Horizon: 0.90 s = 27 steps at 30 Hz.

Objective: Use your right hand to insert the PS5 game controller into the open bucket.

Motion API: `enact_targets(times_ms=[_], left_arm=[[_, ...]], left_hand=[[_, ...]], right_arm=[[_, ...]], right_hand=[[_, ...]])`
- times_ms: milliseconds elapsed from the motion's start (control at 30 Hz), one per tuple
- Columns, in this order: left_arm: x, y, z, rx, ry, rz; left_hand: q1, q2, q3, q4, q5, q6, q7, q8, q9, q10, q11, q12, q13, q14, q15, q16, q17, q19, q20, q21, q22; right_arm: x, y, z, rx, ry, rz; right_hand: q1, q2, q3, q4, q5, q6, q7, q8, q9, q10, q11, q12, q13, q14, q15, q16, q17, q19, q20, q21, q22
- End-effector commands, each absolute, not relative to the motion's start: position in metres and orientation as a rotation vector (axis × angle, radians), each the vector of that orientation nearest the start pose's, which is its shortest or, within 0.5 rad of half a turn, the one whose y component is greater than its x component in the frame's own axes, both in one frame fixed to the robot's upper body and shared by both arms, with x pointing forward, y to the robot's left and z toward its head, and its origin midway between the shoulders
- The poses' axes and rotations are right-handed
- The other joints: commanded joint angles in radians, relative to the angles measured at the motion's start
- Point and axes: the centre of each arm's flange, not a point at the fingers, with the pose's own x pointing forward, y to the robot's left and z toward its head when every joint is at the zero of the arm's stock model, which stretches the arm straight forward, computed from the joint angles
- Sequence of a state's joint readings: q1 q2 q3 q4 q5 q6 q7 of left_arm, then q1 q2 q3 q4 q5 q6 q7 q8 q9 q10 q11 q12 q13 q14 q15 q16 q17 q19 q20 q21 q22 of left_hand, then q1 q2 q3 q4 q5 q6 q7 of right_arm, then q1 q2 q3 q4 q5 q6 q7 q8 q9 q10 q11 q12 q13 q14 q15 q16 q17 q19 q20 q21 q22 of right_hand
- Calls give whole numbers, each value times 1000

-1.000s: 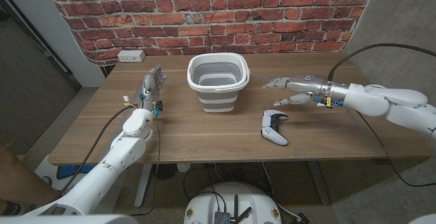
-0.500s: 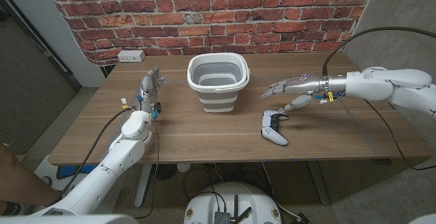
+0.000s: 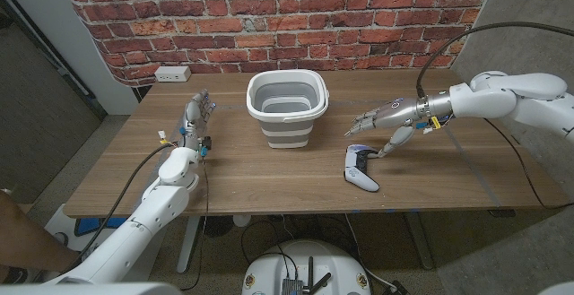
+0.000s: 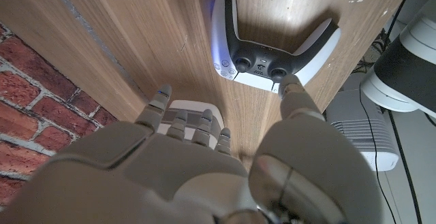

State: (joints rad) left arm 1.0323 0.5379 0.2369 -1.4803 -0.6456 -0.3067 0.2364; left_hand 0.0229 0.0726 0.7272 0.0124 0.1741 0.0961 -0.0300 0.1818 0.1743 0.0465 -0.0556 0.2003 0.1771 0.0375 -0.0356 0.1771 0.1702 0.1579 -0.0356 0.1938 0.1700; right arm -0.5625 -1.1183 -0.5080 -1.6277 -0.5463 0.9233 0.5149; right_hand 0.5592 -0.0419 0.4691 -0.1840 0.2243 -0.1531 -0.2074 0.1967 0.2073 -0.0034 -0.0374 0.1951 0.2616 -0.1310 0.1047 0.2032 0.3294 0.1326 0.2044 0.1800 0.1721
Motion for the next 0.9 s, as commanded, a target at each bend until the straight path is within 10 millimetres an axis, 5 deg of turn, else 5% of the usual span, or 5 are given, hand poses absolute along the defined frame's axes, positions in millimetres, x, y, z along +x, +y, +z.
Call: enact_targets(times_ms=[33,900], left_arm=[[608,348,-52,-140,-603,76],[607,351,-61,-165,-579,90]], left_hand=[[-1,78,1,7,0,8,-4,7,4,11,-1,0,3,13,-2,3,3,8,-53,1,2],[-5,76,1,16,-1,7,-11,5,5,13,4,-1,3,11,3,2,3,8,-52,1,2]], right_arm=[[515,-270,53,-2250,-795,866],[529,-238,25,-2371,-800,917]], right_hand=[[24,-8,4,6,-3,-42,-5,-5,5,-27,1,-5,7,-23,9,-1,4,-17,7,0,0],[75,-41,3,13,-19,-157,0,5,11,-135,18,-2,29,-111,100,-2,5,-96,13,-3,1]])
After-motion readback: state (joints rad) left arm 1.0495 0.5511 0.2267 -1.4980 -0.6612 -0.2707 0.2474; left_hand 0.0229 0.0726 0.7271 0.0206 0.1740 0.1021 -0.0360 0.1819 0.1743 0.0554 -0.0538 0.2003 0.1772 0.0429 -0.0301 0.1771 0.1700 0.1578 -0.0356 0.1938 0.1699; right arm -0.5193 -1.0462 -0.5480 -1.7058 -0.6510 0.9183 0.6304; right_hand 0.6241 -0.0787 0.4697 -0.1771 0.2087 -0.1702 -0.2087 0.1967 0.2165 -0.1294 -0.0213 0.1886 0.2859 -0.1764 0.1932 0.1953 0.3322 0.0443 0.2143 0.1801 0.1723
